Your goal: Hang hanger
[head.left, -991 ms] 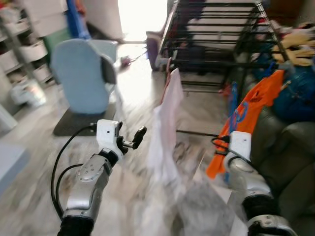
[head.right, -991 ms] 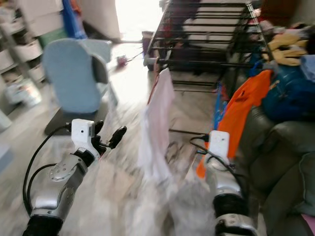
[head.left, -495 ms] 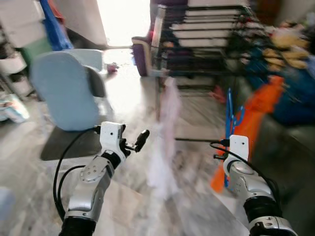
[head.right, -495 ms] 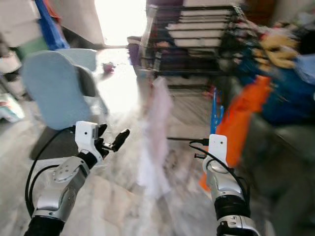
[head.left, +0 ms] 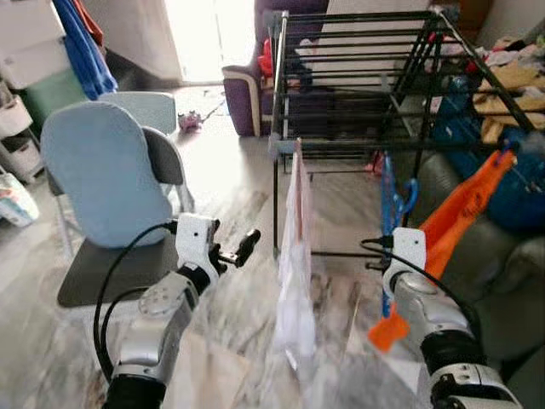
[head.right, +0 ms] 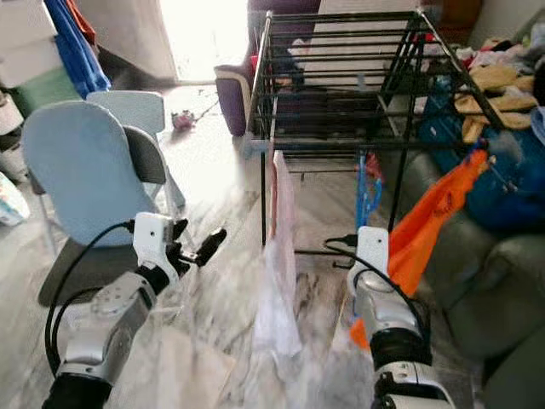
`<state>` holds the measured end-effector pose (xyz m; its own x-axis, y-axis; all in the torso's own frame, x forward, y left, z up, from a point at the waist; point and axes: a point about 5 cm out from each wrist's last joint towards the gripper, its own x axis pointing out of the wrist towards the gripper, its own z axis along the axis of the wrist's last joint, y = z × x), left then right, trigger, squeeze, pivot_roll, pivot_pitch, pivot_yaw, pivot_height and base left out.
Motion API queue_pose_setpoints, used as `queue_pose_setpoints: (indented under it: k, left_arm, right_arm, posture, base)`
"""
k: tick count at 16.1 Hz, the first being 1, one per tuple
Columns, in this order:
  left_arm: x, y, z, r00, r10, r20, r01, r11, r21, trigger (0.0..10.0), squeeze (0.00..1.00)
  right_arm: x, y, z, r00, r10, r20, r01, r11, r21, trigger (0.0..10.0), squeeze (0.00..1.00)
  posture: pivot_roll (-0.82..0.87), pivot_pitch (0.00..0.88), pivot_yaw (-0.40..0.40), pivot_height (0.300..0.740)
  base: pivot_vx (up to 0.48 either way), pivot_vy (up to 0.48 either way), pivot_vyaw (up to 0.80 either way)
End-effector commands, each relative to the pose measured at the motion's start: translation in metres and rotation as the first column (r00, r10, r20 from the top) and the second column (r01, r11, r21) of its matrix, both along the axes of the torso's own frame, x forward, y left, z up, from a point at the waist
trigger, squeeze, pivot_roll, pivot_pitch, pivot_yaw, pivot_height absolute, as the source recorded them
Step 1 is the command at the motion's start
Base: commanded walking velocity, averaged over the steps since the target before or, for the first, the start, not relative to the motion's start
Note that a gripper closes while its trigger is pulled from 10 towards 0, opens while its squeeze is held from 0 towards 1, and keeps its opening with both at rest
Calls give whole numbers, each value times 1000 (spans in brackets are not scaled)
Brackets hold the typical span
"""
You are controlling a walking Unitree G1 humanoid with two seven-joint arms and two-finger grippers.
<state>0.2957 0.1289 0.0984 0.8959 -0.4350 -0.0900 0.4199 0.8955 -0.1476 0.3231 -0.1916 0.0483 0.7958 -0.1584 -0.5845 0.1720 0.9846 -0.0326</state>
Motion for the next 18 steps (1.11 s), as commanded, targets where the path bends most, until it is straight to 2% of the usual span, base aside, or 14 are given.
queue_pose_setpoints:
  k: [1,6,14,18]
  left_arm:
    - [2,8,1,1000,18,2,-18,1000,25,10000,0]
    - [0,6,-1,1000,10,-6,-10,999,34,10000,0]
    - [-3,1,-3,1000,-17,-19,17,1000,15,10000,0]
    - [-3,1,-3,1000,-17,-26,17,1000,16,10000,0]
  right_arm:
    - [6,13,5,999,37,18,-37,999,21,10000,0]
    - [7,14,6,999,35,26,-36,999,30,10000,0]
    - [8,12,9,997,43,58,-43,999,3,10000,0]
    - [-2,7,5,998,41,52,-40,999,-22,10000,0]
  posture:
    - [-100,0,29,740]
    - [-101,0,26,740]
    - [-104,0,25,740]
    - [-107,0,24,740]
  base:
    - [465,0,0]
    - [476,0,0]
    - [0,0,0]
    - [0,0,0]
